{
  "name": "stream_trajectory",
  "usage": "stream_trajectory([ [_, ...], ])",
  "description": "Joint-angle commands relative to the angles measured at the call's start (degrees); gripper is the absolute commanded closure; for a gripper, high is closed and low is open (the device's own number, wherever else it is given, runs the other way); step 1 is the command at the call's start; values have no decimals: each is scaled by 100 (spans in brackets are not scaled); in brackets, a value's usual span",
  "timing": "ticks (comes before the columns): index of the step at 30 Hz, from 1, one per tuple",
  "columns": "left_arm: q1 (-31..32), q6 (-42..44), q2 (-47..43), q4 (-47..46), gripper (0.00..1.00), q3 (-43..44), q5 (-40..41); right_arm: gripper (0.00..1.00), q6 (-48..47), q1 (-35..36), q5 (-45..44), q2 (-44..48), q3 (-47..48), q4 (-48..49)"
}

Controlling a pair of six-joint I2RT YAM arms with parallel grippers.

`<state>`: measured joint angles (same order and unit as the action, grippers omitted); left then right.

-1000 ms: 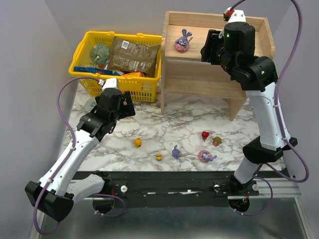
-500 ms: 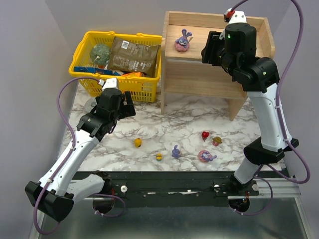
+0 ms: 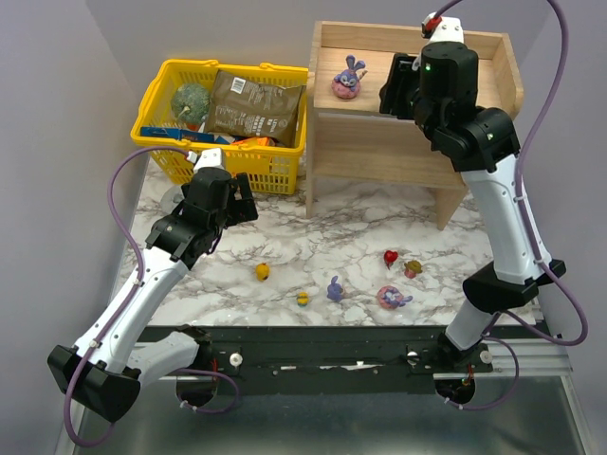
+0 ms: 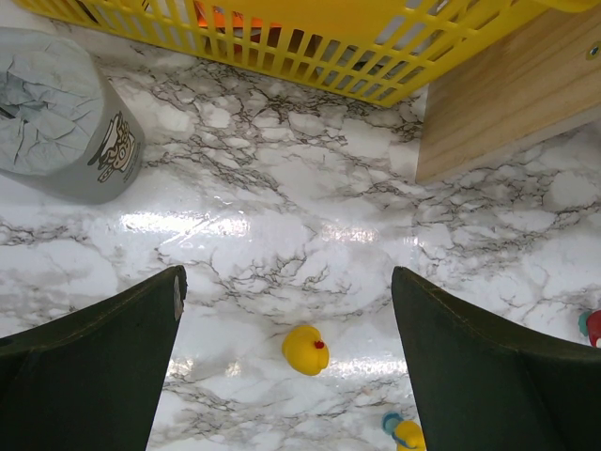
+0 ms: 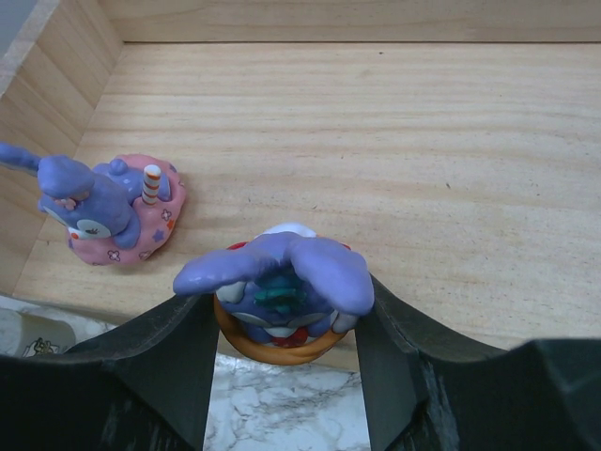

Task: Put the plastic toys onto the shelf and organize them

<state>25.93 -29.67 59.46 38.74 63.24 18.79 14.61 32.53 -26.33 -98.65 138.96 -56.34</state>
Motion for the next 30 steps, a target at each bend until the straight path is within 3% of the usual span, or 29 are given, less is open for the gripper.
stream_trajectory([
  [1,-36,-30,-49,-42,1,-58,-42,66,-72,-28,-127,-163,-158,105],
  [12,-62,-12,-14,-51,1,-49,-42,64,-283,-28,-311,-251,-378,483],
  [30,-106,14,65,28,1,21,-174,32,-433,-28,-338,-313,-334,703],
])
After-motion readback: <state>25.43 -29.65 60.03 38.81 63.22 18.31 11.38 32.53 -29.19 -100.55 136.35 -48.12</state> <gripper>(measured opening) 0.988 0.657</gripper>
